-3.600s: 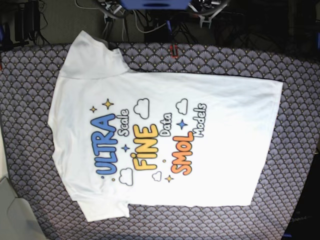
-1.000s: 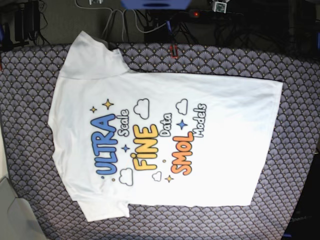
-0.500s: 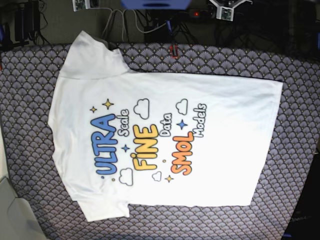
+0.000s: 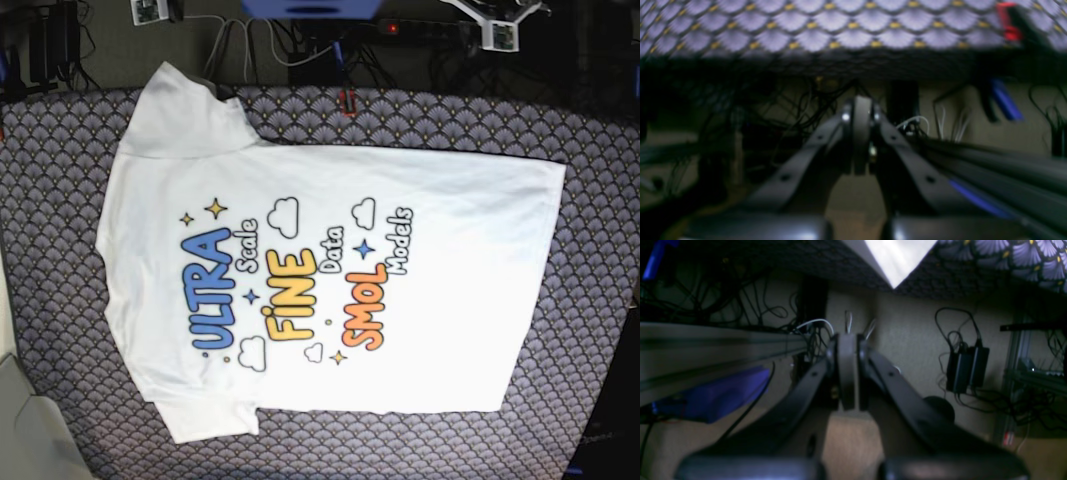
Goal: Fold the T-shirt properly
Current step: 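Move both grippers down toward the shirt's shoulder corners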
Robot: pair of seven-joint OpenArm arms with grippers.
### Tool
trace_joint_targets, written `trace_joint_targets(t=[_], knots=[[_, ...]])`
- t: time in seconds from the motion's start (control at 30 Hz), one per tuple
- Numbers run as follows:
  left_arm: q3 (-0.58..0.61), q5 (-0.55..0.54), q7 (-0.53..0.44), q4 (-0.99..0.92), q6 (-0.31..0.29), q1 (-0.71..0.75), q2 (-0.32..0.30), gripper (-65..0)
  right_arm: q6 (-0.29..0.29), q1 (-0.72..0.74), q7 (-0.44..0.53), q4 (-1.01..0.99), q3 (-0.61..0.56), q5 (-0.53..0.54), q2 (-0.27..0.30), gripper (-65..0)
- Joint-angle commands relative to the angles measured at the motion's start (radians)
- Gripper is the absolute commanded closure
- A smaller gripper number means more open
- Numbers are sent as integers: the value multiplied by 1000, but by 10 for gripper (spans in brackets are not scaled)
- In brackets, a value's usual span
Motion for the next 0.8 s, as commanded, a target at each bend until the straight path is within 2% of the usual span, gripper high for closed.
trace_joint_targets(t=[0.0, 0.1, 0.23, 0.33, 0.7, 0.77], knots=[[-12, -34, -17, 16, -5, 16, -3, -4, -2, -13, 22, 24, 1, 0, 3, 0], [-69, -138, -12, 17, -5, 8, -4, -4, -2, 17, 23, 34, 1, 0, 3, 0], [-84, -187, -11, 17, -7, -9, -63, -4, -2, 49, 23, 38, 1, -1, 3, 0], [-87, -220, -11, 17, -5, -15, -86, -4, -2, 72, 23, 38, 3, -1, 28, 0], [-92, -226, -12, 19, -5, -38, -87, -5, -2, 172, 22, 38, 81, -1, 32, 0], [-92, -229, -12, 20, -5, -49, -87, -5, 0, 190, 22, 38, 82, -1, 32, -36]])
